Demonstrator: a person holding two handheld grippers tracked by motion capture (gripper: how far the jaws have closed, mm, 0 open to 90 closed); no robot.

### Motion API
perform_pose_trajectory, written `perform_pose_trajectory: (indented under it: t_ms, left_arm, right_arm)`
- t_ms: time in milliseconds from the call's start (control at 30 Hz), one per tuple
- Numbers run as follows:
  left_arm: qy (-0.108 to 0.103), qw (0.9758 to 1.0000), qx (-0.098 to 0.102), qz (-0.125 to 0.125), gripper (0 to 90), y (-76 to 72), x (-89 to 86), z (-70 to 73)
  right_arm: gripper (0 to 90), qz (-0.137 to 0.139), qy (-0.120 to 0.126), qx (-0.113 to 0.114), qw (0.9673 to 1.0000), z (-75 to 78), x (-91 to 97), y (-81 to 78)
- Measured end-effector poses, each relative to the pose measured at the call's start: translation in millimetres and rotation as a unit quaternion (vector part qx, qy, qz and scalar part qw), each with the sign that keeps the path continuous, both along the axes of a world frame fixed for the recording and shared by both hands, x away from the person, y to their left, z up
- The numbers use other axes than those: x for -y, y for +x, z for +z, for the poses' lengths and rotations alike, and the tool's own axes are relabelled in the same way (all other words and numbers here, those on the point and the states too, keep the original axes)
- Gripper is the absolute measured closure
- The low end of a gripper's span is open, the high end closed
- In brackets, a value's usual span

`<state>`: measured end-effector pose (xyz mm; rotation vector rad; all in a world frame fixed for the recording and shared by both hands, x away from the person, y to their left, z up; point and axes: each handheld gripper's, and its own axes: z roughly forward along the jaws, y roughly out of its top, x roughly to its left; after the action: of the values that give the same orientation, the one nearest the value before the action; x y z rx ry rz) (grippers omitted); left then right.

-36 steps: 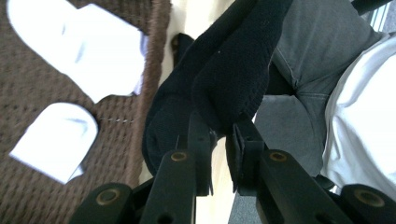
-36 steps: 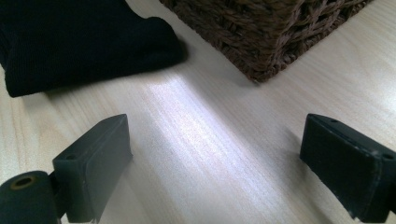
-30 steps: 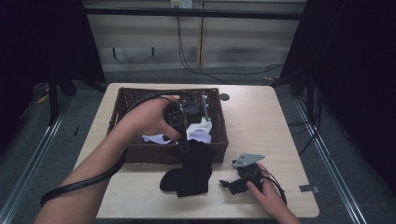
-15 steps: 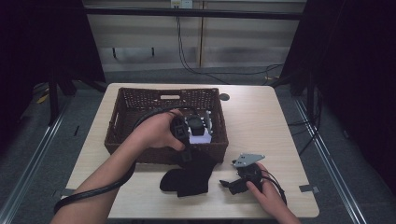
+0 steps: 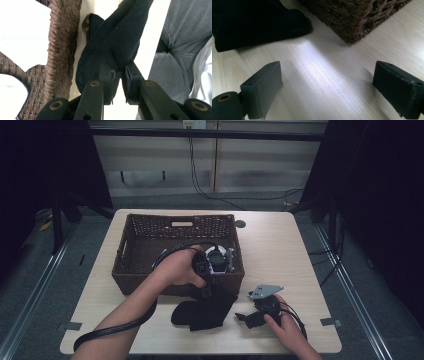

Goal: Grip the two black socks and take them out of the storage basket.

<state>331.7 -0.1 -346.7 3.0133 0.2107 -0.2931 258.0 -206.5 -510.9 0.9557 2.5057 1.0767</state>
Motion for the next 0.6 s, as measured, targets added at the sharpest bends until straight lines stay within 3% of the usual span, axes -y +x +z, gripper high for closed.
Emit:
perform_pose_trajectory:
  t_ms: [367,600]
  left_arm:
    - [-0.002,0.9999,0.008,0.011,74.5,0.0,-6.9,-10.2]
    - [-0.017,0.9993,0.026,0.02,61.1,1.0,-11.5,-4.5]
  right_arm:
    - [8.1,-0.001,-0.001,0.0,1.0,0.1,0.1,-0.1]
    - [8.1,-0.001,0.0,0.0,1.0,0.1,0.0,0.0]
